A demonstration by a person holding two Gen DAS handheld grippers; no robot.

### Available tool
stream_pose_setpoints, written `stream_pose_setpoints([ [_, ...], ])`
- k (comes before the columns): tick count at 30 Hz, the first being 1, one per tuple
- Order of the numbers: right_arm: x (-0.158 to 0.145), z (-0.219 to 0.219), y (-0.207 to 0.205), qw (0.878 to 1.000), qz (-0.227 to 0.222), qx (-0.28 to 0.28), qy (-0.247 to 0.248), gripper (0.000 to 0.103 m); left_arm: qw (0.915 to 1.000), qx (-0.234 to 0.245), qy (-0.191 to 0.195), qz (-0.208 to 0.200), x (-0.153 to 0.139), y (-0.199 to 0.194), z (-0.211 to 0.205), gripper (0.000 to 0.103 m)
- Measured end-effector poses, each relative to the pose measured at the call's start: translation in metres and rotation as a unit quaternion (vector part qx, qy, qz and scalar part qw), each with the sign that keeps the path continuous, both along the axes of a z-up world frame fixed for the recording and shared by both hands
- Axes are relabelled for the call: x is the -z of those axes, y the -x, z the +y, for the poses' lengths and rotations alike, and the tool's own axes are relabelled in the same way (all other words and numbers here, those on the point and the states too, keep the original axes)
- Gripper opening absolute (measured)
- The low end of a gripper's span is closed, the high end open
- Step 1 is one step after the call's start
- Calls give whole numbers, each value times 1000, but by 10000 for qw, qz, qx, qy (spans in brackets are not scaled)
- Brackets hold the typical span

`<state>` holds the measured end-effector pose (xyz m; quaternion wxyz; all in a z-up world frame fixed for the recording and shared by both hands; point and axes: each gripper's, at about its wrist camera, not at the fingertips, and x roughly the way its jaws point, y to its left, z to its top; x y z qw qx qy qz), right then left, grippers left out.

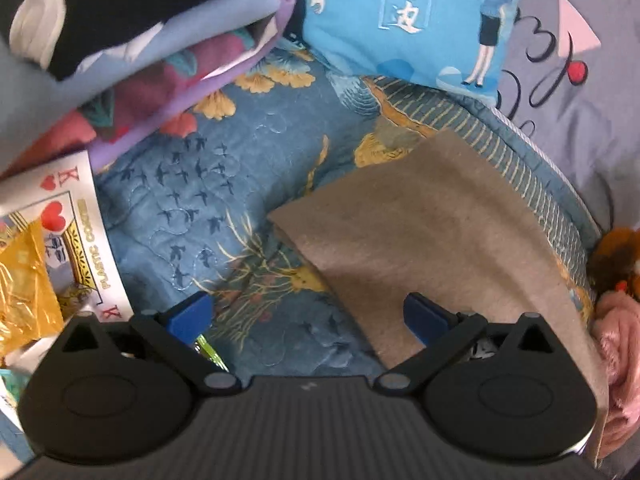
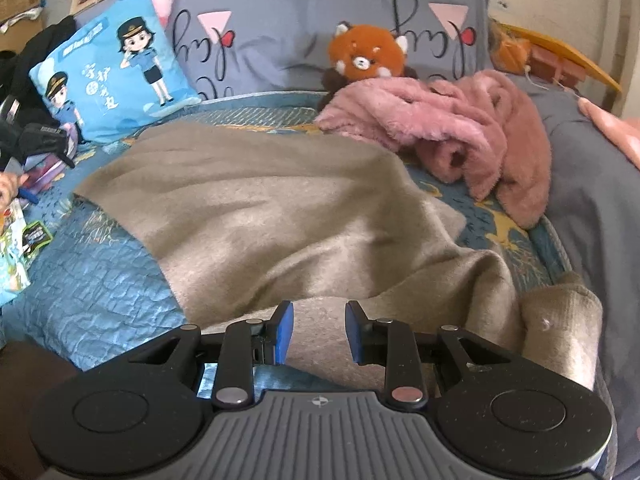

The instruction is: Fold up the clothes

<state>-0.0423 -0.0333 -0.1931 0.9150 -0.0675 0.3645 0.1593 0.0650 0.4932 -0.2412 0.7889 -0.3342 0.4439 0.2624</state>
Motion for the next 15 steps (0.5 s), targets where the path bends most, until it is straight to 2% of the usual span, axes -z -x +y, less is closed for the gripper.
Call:
stream_pose_setpoints([
  [6,-1,1,1,10000,-21,-22,25,28,9982,83,-470,350,-29,-5,-21,103],
  [12,-3,-1,2,10000,-31,6,-3,28,9949,231,-979,104,-56,-3,-40,103],
  [15,-4,2,2,10000,-62,-36,26,28,9902,374,-1315,272,-64,-7,-50,103],
])
